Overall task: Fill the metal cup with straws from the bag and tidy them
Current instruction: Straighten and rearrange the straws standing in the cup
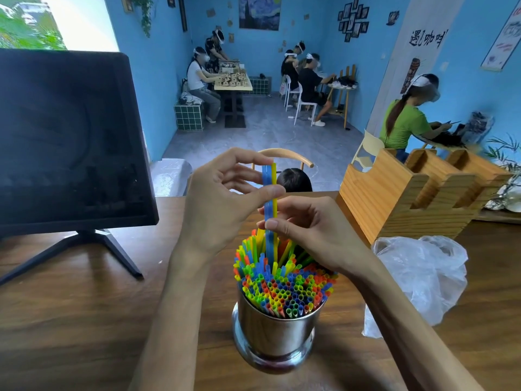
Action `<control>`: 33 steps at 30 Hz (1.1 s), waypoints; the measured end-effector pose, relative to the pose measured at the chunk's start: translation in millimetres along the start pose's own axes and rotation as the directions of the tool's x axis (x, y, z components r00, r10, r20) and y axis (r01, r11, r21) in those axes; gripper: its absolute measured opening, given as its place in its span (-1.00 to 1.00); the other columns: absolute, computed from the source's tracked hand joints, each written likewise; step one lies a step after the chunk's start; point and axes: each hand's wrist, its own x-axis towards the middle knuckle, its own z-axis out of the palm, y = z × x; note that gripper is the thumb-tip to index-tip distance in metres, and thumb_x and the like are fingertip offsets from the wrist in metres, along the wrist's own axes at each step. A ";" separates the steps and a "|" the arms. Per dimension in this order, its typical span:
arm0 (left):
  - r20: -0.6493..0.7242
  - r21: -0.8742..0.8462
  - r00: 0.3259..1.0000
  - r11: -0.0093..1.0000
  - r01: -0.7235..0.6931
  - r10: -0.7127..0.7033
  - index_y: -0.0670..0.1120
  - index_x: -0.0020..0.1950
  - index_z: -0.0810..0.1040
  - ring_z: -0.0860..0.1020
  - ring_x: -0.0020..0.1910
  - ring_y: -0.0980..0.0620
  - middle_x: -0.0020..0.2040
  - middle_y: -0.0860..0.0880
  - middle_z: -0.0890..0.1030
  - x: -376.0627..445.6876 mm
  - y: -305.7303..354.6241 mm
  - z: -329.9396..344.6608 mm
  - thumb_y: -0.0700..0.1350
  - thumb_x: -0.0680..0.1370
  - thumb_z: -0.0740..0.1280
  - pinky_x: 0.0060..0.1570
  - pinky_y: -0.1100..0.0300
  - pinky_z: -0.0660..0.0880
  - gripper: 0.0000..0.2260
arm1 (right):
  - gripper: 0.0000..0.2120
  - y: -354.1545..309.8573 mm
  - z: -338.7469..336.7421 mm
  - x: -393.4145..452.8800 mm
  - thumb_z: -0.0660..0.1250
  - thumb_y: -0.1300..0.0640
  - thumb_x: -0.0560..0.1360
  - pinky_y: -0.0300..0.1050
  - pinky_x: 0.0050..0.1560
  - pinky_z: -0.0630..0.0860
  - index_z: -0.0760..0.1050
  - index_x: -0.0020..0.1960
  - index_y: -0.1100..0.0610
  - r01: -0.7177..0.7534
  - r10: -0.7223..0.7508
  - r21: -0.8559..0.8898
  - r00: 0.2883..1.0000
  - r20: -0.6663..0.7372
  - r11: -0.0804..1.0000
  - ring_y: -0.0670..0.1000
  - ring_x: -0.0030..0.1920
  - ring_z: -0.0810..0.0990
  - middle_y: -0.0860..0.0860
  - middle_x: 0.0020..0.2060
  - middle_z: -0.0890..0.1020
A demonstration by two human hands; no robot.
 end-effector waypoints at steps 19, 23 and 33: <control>-0.294 -0.381 0.956 0.919 -0.105 -0.013 0.02 0.16 0.67 0.74 -0.09 0.00 -0.04 -0.06 0.76 6.5 16.8 -11.0 -0.26 0.48 0.54 -0.17 0.18 0.66 -0.69 | -0.78 -8.0 -11.7 -3.4 0.46 0.07 0.51 -0.14 -0.10 0.65 0.69 0.11 0.12 0.007 0.015 0.274 0.997 -0.079 0.962 0.08 -0.12 0.76 0.07 -0.06 0.77; -0.445 -0.504 0.884 0.856 -0.112 -0.147 -0.01 0.13 0.62 0.71 -0.11 0.04 -0.10 -0.02 0.75 2.6 15.5 -8.3 -0.26 0.52 0.51 -0.16 0.18 0.64 -0.75 | -0.75 -9.1 -21.1 -3.9 0.55 0.05 0.42 -0.20 -0.28 0.57 0.72 0.09 -0.01 -0.029 0.092 0.372 0.984 -0.153 0.928 0.05 -0.27 0.70 0.12 -0.05 0.76; -0.136 -0.515 0.873 0.786 0.341 -0.468 -0.09 -0.21 0.71 0.75 -0.18 -0.04 -0.19 -0.12 0.75 -11.2 -6.0 -20.1 -0.10 0.31 0.55 -0.24 0.27 0.62 -0.88 | -0.93 -23.1 -29.7 7.6 0.50 0.10 0.36 -0.30 -0.20 0.63 0.75 -0.22 0.08 0.168 0.336 0.783 0.835 -0.436 0.599 -0.06 -0.20 0.74 0.03 -0.22 0.75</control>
